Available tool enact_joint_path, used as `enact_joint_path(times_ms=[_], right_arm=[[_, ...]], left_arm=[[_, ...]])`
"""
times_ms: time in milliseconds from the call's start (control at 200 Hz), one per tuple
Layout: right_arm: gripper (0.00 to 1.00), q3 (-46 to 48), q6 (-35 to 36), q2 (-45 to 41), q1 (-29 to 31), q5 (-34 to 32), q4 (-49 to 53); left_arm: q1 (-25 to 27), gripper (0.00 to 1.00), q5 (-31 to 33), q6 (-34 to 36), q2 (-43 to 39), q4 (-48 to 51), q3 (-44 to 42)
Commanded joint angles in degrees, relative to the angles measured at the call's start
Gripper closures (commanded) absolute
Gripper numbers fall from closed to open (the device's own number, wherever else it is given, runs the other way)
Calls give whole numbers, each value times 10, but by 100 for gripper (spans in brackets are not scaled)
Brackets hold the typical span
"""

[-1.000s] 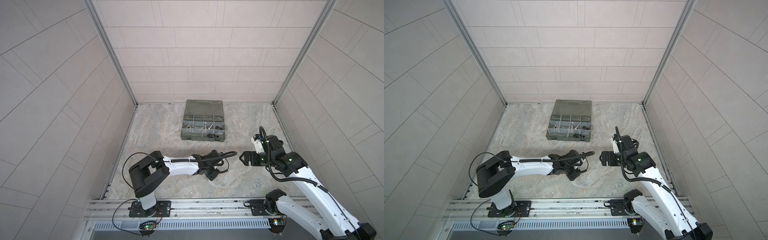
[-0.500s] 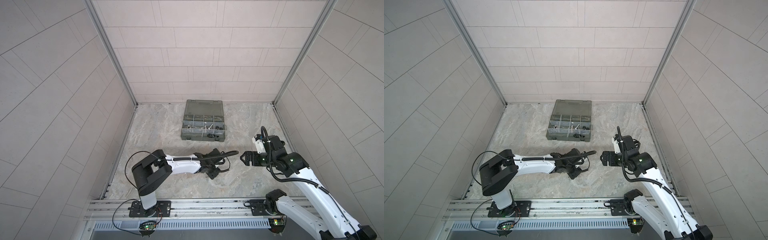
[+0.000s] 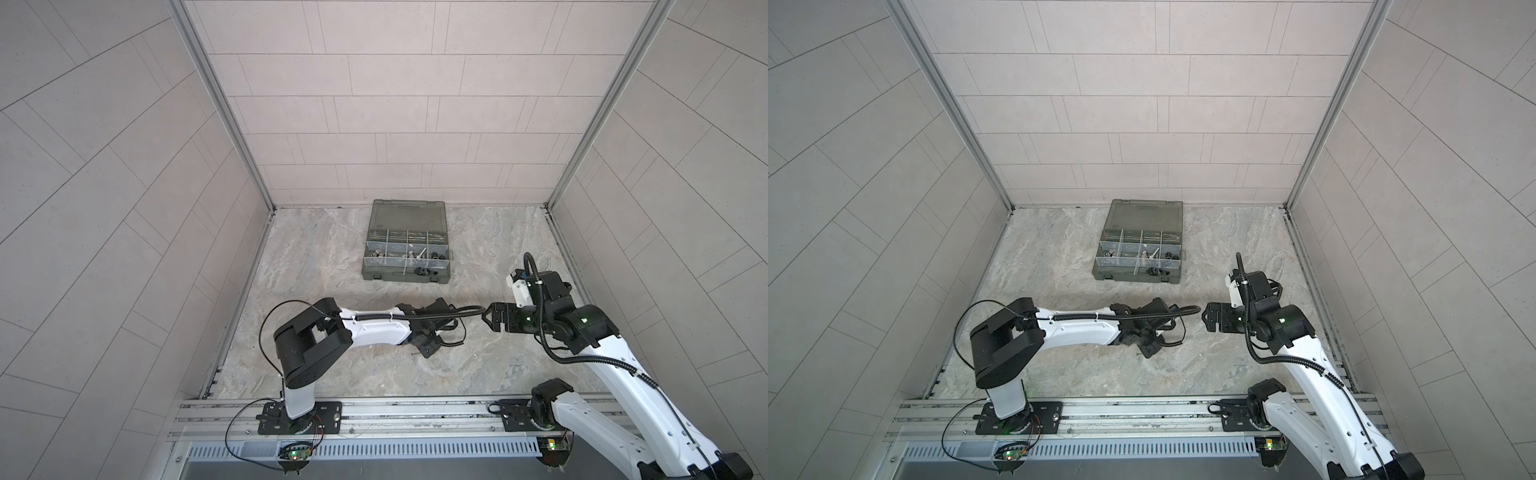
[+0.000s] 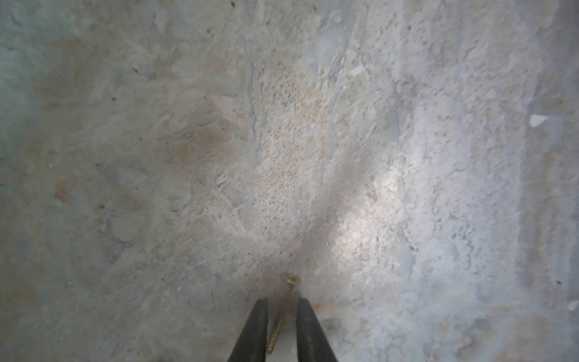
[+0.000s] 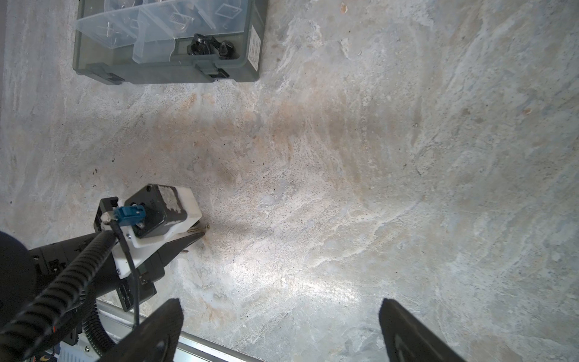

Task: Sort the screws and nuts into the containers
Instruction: 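Lower the left gripper and close on a brass screw, then lift the brass screw and carry it over the box with the left gripper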

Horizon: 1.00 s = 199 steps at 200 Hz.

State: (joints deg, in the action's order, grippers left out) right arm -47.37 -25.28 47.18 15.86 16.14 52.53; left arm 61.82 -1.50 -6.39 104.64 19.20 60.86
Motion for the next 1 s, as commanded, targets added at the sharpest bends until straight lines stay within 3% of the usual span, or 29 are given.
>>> enact_joint_path(times_ms=[0,260,991], right_arm=[[1,-12,6,-8,-5,-1,12],[1,-12,6,-10,-9,-1,14],[1,-15,7,-9,-21,-4,14]], left_arm=[[9,86,3,6,28,39,-2],[10,100,1,2,32,49,2],[-24,100,8,2,3,120,50]])
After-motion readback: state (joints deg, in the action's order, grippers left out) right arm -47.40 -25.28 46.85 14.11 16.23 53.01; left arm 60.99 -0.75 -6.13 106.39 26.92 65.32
